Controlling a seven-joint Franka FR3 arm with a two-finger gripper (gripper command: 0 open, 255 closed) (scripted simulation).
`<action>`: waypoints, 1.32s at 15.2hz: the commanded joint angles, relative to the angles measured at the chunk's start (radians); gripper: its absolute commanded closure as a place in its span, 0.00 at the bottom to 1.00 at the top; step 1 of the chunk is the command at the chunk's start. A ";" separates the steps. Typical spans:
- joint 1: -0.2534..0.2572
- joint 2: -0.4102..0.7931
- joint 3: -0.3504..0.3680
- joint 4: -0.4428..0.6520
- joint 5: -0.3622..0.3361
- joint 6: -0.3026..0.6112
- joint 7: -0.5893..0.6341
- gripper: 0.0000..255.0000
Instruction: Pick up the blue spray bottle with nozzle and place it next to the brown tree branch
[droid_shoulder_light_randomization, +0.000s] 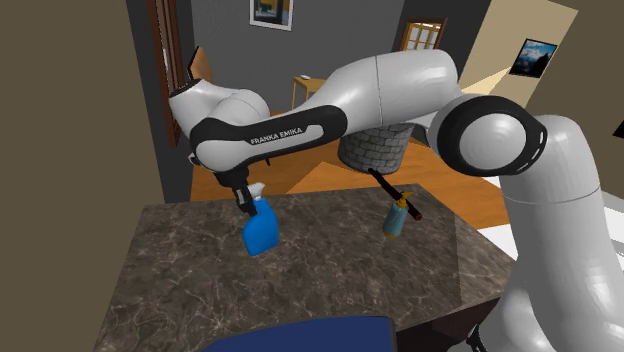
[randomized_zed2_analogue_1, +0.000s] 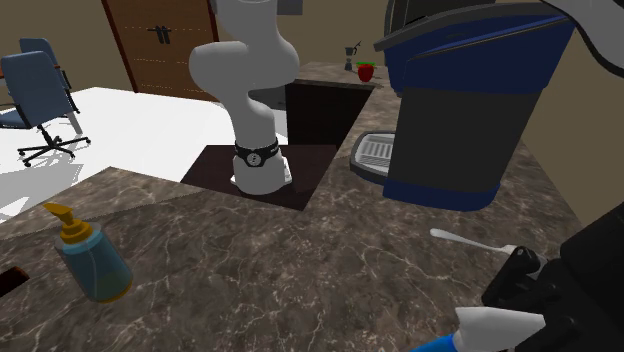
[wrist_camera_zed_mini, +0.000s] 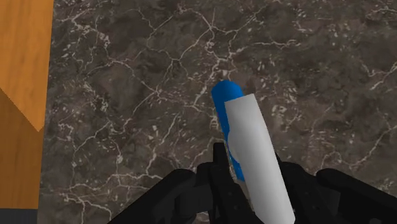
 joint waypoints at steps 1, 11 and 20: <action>-0.002 0.121 -0.007 -0.011 -0.002 0.007 0.002 1.00; 0.002 0.054 -0.014 0.025 0.017 -0.086 -0.038 1.00; 0.012 0.024 -0.015 0.097 0.026 -0.182 -0.068 1.00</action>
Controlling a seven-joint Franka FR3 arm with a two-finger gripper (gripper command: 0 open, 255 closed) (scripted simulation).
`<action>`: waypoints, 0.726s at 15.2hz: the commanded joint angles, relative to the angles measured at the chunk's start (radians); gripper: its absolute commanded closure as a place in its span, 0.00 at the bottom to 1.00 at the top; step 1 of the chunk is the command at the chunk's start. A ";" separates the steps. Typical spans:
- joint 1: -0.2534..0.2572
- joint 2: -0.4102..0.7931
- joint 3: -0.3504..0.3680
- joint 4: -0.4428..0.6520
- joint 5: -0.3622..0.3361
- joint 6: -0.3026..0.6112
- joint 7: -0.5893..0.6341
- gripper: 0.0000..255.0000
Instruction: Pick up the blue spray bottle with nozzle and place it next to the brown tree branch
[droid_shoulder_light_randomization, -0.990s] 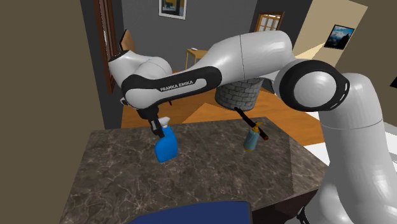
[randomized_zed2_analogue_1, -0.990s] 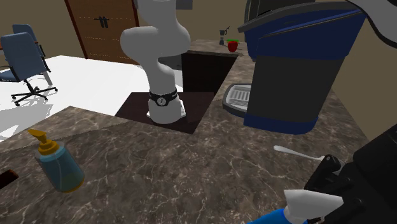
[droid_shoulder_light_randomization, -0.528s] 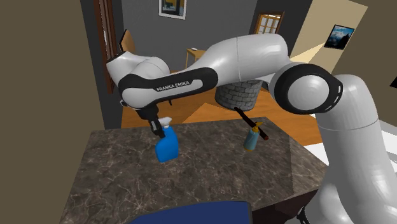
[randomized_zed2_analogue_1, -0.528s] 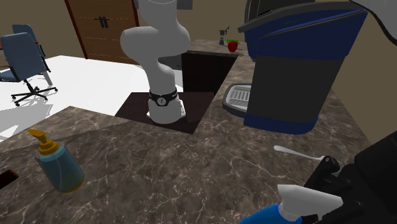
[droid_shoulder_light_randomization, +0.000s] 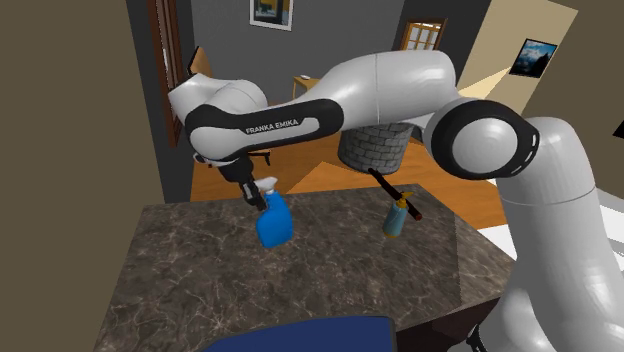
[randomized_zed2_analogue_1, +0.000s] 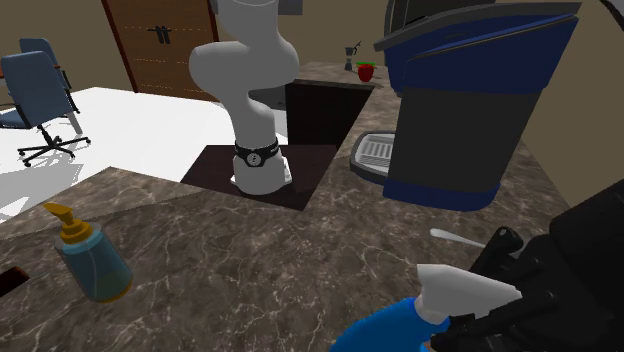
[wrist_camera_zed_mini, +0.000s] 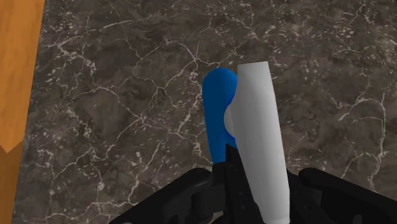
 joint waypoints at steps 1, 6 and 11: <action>0.002 -0.002 0.000 0.024 0.000 -0.027 -0.008 1.00; 0.009 -0.008 -0.001 0.080 0.001 -0.087 -0.026 1.00; 0.012 -0.011 -0.001 0.104 0.001 -0.111 -0.033 0.00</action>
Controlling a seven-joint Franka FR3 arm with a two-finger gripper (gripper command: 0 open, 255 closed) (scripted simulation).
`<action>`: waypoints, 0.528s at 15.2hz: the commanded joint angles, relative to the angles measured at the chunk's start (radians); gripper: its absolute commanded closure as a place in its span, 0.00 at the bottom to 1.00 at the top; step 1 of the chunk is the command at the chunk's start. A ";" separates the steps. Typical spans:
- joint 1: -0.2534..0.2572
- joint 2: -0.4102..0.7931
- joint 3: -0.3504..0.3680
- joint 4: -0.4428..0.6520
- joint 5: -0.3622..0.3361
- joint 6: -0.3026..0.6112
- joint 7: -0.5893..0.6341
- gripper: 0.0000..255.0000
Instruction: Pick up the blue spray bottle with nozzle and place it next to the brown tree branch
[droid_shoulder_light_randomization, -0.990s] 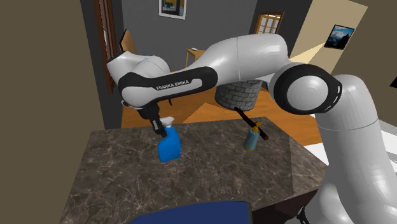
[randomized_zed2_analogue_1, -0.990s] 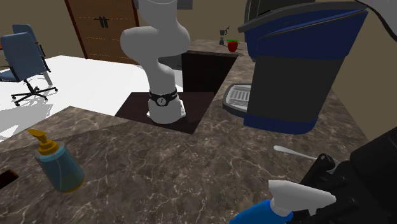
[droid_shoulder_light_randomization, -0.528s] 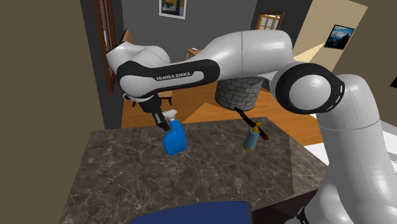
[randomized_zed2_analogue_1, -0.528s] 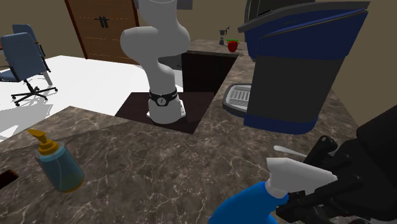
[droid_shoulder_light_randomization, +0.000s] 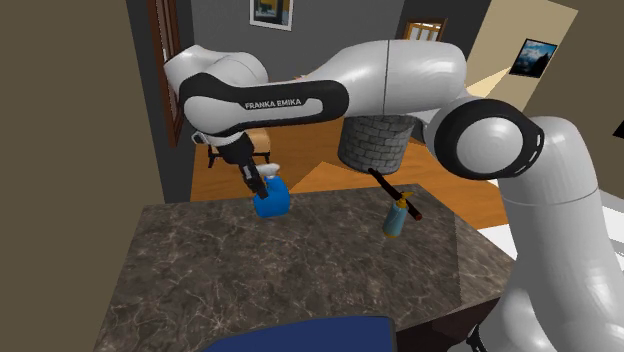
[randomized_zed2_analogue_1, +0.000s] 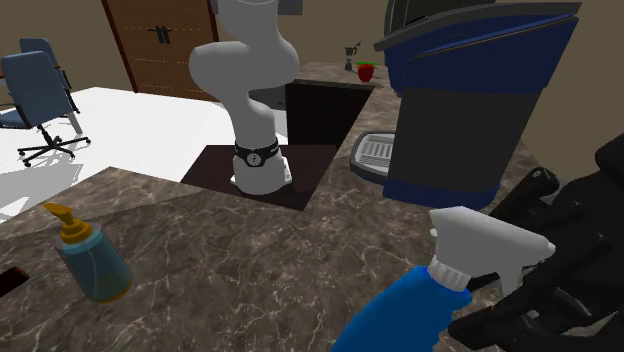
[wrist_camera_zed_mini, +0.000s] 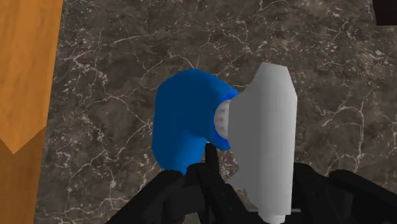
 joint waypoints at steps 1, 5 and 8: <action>0.025 0.043 -0.006 0.029 -0.038 -0.020 -0.015 0.00; 0.071 0.118 -0.023 0.053 -0.113 -0.037 -0.048 0.00; 0.052 0.091 -0.021 -0.026 -0.111 0.013 -0.036 0.00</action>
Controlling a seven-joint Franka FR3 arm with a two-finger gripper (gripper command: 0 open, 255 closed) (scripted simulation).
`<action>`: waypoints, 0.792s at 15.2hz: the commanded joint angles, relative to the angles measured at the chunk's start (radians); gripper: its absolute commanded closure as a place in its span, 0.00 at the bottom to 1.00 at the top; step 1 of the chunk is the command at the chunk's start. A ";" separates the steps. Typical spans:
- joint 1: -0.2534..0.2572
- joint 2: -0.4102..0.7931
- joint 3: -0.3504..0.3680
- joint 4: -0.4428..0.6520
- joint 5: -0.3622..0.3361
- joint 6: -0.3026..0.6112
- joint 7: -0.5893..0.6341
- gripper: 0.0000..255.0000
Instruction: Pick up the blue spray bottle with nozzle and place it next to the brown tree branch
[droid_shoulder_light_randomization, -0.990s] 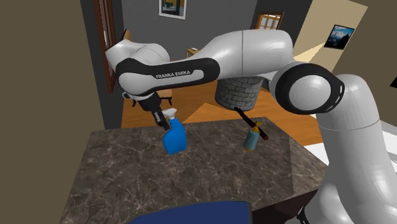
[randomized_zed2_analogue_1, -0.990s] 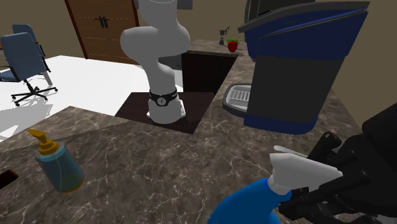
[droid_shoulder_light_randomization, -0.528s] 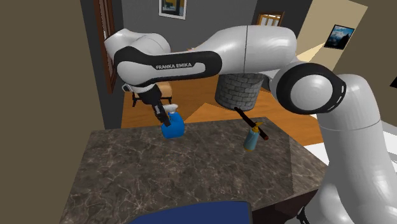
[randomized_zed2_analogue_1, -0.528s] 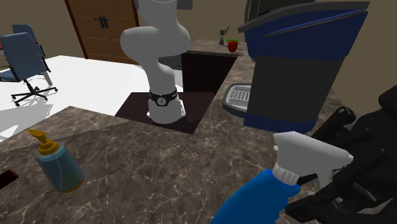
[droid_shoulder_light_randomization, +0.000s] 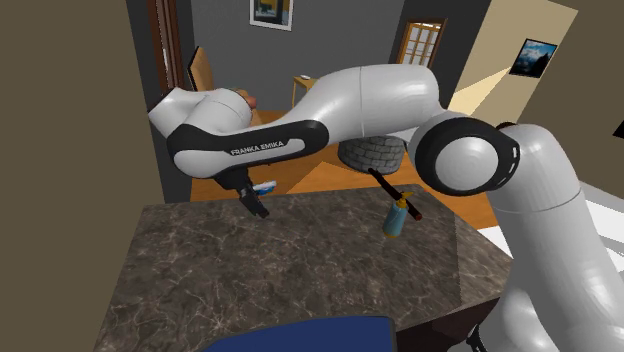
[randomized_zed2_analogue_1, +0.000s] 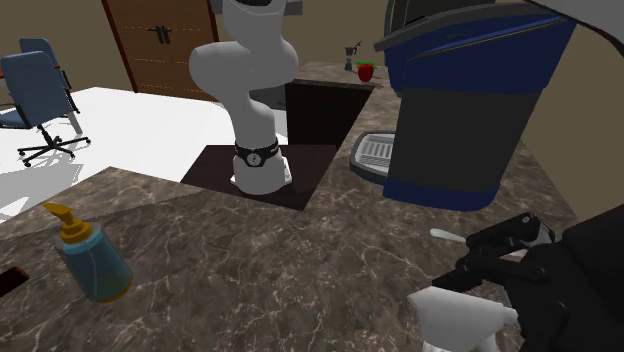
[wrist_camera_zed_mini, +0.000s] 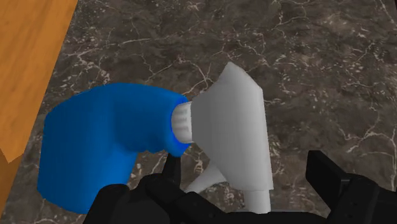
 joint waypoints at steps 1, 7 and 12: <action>-0.012 -0.014 0.000 -0.047 -0.001 0.033 0.005 0.00; -0.027 -0.032 0.000 -0.105 -0.001 0.072 0.013 0.00; -0.027 -0.032 0.000 -0.105 -0.001 0.072 0.013 1.00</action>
